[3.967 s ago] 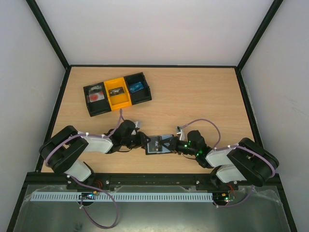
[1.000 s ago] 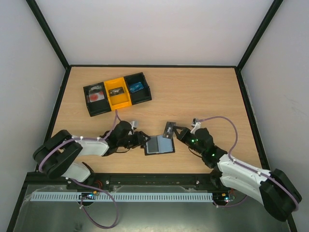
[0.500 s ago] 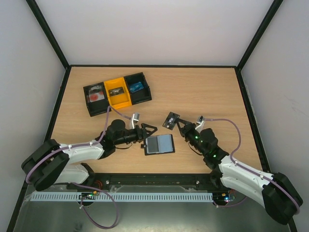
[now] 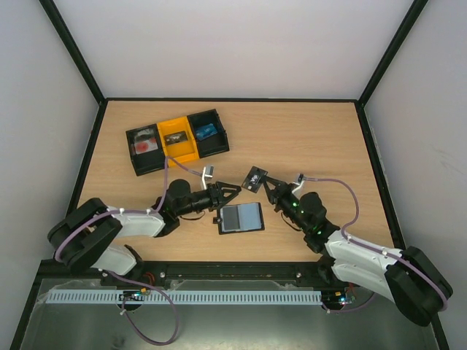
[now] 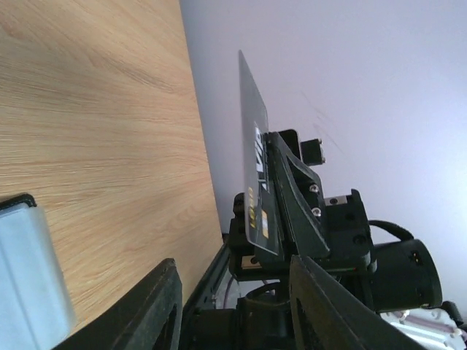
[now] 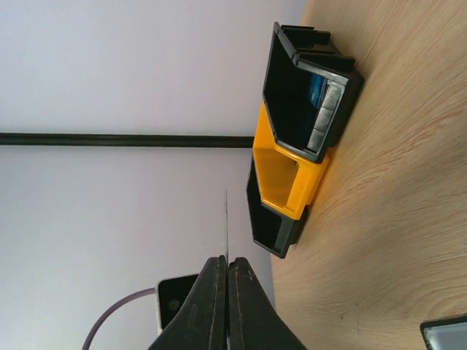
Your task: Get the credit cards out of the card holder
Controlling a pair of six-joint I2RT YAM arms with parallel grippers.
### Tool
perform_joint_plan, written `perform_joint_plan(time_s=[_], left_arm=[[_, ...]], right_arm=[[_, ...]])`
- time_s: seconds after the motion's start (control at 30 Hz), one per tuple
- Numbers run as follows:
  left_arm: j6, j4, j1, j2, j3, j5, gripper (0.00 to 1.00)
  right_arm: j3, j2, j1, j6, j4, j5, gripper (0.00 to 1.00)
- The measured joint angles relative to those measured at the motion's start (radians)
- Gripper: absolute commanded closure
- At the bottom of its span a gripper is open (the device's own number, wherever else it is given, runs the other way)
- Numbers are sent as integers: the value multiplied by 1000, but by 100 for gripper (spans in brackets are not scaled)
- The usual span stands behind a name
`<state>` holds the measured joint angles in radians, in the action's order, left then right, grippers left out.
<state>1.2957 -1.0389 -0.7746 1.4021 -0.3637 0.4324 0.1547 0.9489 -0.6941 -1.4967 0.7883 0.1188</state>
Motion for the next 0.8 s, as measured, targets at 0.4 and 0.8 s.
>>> perform_joint_plan(time_s=[0.4,0.8], left_arm=[[22,-63,0,61,-44,29,61],[32,-83,-24,94,-65,58,92]], right_arm=[[-7,-107,0,15,-31,10,98],[-9,-106,0,16,-47,33,96]])
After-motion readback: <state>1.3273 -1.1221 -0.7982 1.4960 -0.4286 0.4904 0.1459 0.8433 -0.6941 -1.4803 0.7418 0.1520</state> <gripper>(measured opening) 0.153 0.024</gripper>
